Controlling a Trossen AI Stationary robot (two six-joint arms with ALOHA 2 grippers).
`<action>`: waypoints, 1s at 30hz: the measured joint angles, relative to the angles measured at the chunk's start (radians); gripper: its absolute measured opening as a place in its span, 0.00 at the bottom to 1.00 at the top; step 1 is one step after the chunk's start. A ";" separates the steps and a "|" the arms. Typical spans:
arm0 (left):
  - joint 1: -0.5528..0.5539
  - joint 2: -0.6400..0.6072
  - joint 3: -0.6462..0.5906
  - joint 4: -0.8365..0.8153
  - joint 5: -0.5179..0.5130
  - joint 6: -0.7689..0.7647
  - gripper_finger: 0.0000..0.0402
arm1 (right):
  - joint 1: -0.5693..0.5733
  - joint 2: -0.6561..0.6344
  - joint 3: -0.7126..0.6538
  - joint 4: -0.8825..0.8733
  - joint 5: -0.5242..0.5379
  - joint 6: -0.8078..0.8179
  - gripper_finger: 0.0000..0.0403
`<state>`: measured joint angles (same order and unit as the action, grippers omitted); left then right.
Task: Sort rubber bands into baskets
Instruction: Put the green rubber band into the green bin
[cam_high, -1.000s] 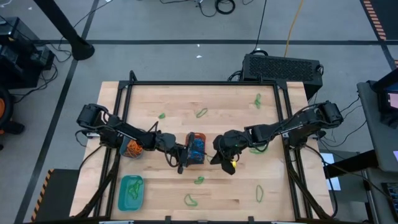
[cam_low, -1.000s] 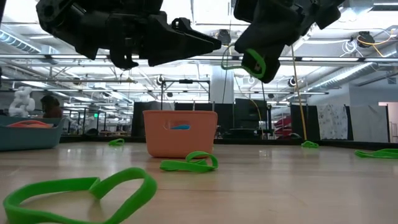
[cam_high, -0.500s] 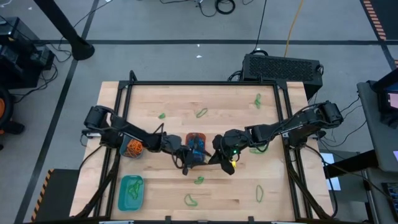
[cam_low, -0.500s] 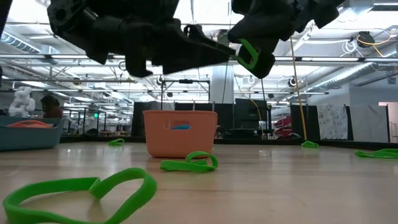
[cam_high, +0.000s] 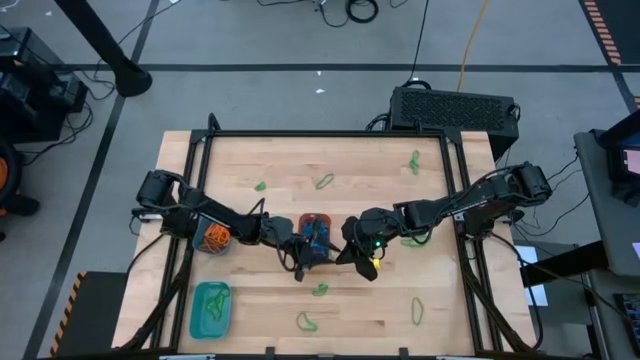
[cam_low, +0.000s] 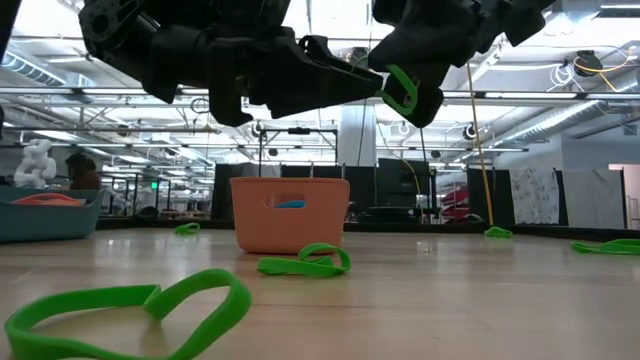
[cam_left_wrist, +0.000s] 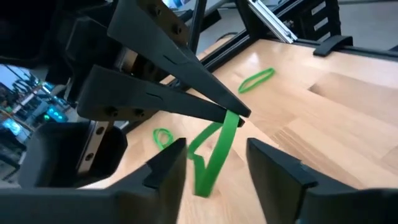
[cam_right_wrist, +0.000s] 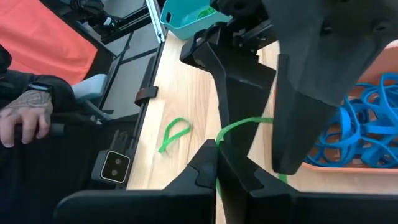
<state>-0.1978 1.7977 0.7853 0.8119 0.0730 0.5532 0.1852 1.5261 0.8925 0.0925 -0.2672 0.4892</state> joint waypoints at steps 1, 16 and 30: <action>0.000 0.000 0.000 -0.001 0.000 0.013 0.41 | 0.000 0.000 0.000 0.000 0.000 0.000 0.00; -0.001 0.000 0.000 -0.028 -0.013 0.031 0.01 | -0.003 0.000 0.000 -0.020 0.004 -0.031 0.09; -0.129 -0.262 0.000 -0.532 -0.161 -0.196 0.01 | -0.061 0.000 0.000 -0.172 -0.002 -0.090 0.36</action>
<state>-0.3270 1.5352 0.7853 0.2804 -0.0879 0.3574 0.1237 1.5261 0.8925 -0.0796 -0.2691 0.3989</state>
